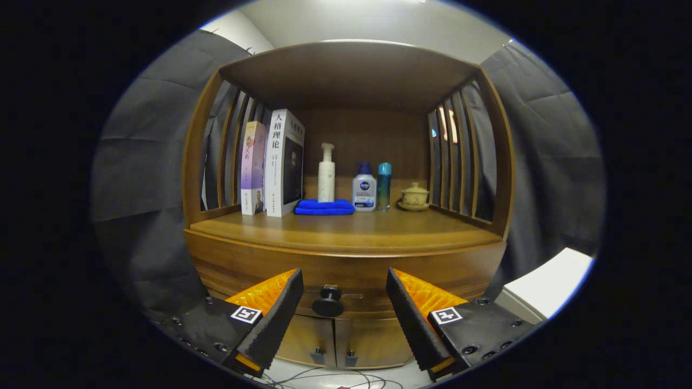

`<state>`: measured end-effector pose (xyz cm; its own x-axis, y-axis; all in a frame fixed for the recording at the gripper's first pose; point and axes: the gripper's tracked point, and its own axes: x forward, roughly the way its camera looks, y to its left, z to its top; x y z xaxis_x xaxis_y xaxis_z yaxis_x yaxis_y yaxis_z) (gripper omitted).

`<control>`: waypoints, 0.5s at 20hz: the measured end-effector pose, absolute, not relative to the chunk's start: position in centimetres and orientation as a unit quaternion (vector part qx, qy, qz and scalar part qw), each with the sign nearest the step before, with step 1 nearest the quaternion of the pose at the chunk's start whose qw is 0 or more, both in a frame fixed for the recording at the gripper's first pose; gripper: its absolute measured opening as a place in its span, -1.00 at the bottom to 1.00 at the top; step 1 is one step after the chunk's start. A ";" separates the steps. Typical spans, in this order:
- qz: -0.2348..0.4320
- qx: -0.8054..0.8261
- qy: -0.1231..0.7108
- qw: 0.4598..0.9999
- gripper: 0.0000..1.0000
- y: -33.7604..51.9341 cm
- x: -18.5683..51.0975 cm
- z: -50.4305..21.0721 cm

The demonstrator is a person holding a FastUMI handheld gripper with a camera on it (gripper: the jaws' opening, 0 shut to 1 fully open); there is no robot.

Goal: Pull open the drawer, take out the items inside it, and place them on the countertop above the cabinet.

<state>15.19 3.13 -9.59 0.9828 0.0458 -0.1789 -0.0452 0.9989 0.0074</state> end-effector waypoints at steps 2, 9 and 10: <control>0.027 0.001 0.106 0.994 0.96 3.8 16.2 -11.1; 0.036 -0.013 0.137 0.990 0.91 4.8 17.7 -14.7; 0.043 -0.010 0.134 0.990 0.78 5.0 17.9 -14.7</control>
